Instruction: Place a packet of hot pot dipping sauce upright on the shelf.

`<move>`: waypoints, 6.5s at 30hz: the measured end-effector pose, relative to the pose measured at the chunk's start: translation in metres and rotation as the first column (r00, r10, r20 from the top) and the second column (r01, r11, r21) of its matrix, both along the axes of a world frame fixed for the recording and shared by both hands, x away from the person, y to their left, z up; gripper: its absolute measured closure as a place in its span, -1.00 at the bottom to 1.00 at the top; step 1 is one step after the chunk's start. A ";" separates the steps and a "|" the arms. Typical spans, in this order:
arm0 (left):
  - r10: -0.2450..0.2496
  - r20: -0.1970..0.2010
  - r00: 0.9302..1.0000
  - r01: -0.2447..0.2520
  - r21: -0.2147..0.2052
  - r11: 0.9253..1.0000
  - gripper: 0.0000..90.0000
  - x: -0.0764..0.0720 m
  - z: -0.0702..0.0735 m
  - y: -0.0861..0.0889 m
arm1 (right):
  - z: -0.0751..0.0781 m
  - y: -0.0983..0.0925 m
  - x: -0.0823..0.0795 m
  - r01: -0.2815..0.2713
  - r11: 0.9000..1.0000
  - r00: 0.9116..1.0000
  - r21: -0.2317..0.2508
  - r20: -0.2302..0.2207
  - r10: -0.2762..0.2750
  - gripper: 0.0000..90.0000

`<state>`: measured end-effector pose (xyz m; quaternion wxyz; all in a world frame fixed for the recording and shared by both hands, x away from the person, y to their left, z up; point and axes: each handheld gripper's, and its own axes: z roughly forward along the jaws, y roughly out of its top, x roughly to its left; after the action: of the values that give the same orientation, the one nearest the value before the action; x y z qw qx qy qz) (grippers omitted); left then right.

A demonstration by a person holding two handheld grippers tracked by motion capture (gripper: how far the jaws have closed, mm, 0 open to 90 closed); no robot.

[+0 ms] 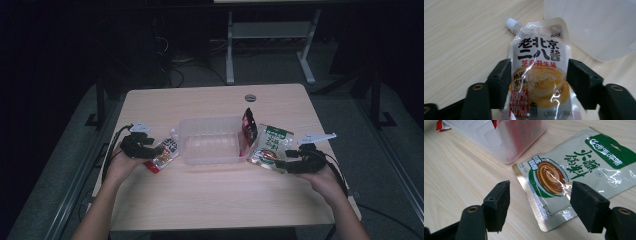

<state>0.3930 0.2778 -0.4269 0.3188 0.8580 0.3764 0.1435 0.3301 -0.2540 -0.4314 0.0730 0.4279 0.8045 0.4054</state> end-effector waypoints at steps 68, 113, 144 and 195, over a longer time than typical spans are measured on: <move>-0.014 -0.081 0.997 0.012 -0.033 0.999 0.99 0.016 -0.009 -0.013 | -0.003 0.000 0.002 -0.005 1.000 1.000 -0.004 -0.010 0.005 -0.28; -0.195 -0.167 0.967 0.192 -0.032 0.981 1.00 -0.038 -0.016 -0.007 | -0.002 -0.002 0.001 -0.006 1.000 1.000 -0.002 -0.007 0.006 -0.27; -0.171 -0.147 0.974 0.171 -0.016 0.985 1.00 -0.052 -0.020 -0.001 | -0.001 -0.003 0.000 -0.001 1.000 1.000 0.001 -0.007 0.001 -0.27; -0.232 -0.177 0.956 0.240 0.023 0.970 1.00 -0.091 -0.013 -0.014 | 0.002 0.012 -0.005 -0.055 0.998 0.998 0.017 -0.031 0.056 -0.28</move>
<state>0.3023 0.2634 -0.4400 0.2807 0.9128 0.2943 0.0374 0.3256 -0.2418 -0.4297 0.0456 0.4123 0.8139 0.4068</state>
